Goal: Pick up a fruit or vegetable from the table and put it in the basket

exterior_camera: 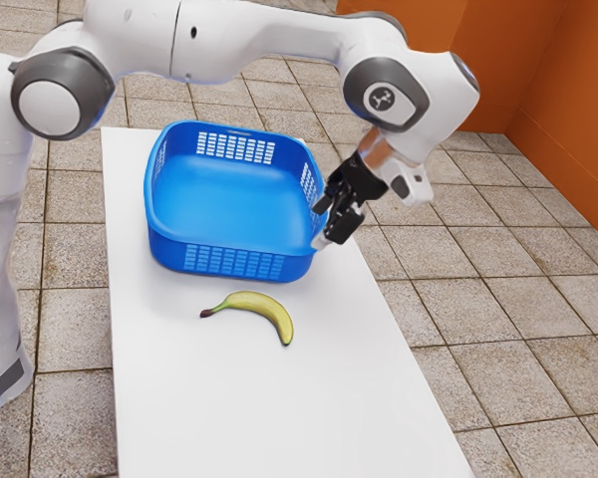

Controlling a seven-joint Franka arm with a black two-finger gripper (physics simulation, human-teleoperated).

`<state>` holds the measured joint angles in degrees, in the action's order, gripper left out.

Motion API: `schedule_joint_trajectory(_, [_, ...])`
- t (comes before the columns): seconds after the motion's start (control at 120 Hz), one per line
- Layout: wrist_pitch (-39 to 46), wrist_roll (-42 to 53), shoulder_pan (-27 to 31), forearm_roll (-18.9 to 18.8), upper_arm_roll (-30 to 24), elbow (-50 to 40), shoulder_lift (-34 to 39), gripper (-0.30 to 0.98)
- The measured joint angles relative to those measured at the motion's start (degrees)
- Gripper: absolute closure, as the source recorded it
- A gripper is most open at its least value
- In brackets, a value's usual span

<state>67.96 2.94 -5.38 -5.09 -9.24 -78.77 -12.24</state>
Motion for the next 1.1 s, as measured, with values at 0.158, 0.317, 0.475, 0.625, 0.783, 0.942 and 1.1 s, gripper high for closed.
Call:
schedule_joint_trajectory(0.158, [-0.62,0.22,-2.2,1.0,-0.11,-2.4,-0.08,0.0])
schedule_joint_trajectory(0.317, [-0.95,0.55,-4.27,1.08,-0.16,-5.12,0.02,0.0])
schedule_joint_trajectory(0.475, [-1.07,0.81,-4.47,1.31,-0.16,-8.74,0.02,0.0])
schedule_joint_trajectory(0.625, [-0.77,0.99,-4.87,2.0,-0.14,-10.93,-0.08,0.0])
schedule_joint_trajectory(0.783, [-0.65,1.12,-4.89,1.55,0.0,-12.5,-0.17,0.0])
schedule_joint_trajectory(0.942, [-0.58,1.19,-4.95,-1.15,-1.06,-12.59,-0.19,0.0])
schedule_joint_trajectory(1.1, [-0.48,1.12,-6.12,-4.82,-2.06,-12.64,-1.28,0.0])
